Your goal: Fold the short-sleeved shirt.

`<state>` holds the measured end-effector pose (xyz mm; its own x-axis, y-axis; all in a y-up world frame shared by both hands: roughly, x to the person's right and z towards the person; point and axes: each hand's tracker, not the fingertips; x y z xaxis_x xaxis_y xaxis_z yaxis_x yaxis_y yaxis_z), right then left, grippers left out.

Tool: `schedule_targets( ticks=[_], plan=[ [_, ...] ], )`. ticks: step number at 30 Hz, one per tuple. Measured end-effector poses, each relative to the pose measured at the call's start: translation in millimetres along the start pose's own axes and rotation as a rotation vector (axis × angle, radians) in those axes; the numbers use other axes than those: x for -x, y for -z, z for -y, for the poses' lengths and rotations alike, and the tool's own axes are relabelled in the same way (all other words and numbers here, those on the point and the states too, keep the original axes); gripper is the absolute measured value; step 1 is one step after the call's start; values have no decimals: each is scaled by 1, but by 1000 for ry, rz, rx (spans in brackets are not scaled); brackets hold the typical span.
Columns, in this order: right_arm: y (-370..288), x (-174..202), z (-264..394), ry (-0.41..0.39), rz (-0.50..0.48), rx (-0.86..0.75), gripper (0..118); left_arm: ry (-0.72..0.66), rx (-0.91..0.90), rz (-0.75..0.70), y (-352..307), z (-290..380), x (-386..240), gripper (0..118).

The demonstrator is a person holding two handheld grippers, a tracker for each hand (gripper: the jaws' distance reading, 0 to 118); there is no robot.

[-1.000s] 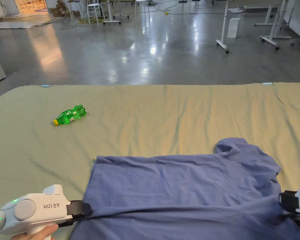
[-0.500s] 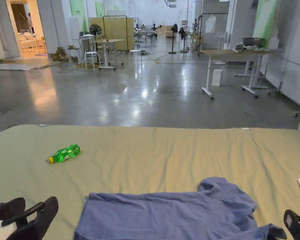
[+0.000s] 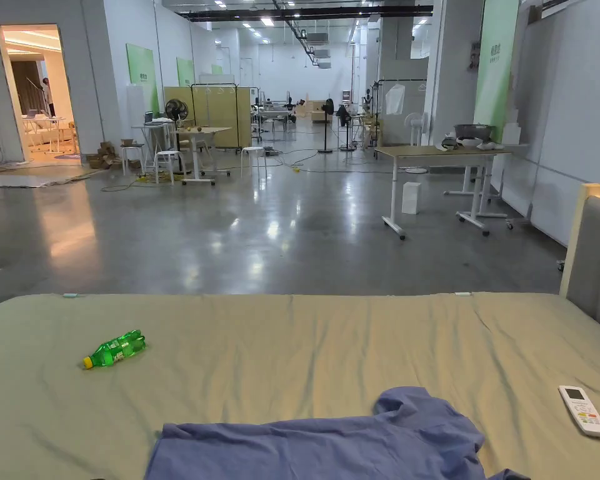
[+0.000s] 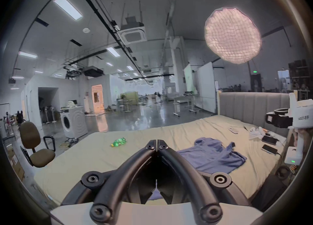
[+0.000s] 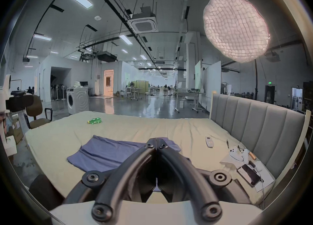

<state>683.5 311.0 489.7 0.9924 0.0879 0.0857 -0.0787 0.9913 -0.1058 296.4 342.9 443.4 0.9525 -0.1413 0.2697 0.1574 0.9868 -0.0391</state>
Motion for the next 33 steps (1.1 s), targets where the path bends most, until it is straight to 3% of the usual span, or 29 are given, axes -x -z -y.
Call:
schedule_targets(
  ticks=[20, 25, 26, 30, 31, 33],
  plan=[
    [9, -9, 3, 71, -26, 23, 0, -35, 83, -5, 20, 8, 5, 0],
    [9, -12, 13, 106, -42, 65, 0, -160, 193, -14, 54, 27, 41, 1],
    [10, -12, 16, 110, -46, 79, 0, -206, 237, -7, 66, 36, 51, 6],
    [13, -14, 30, 121, -57, 128, 0, -389, 421, 20, 118, 85, 88, 79],
    [15, -14, 33, 123, -60, 142, 0, -422, 463, 17, 133, 102, 94, 85],
    [18, -14, 39, 127, -54, 171, 0, -475, 568, 22, 163, 132, 103, 84]
  ],
)
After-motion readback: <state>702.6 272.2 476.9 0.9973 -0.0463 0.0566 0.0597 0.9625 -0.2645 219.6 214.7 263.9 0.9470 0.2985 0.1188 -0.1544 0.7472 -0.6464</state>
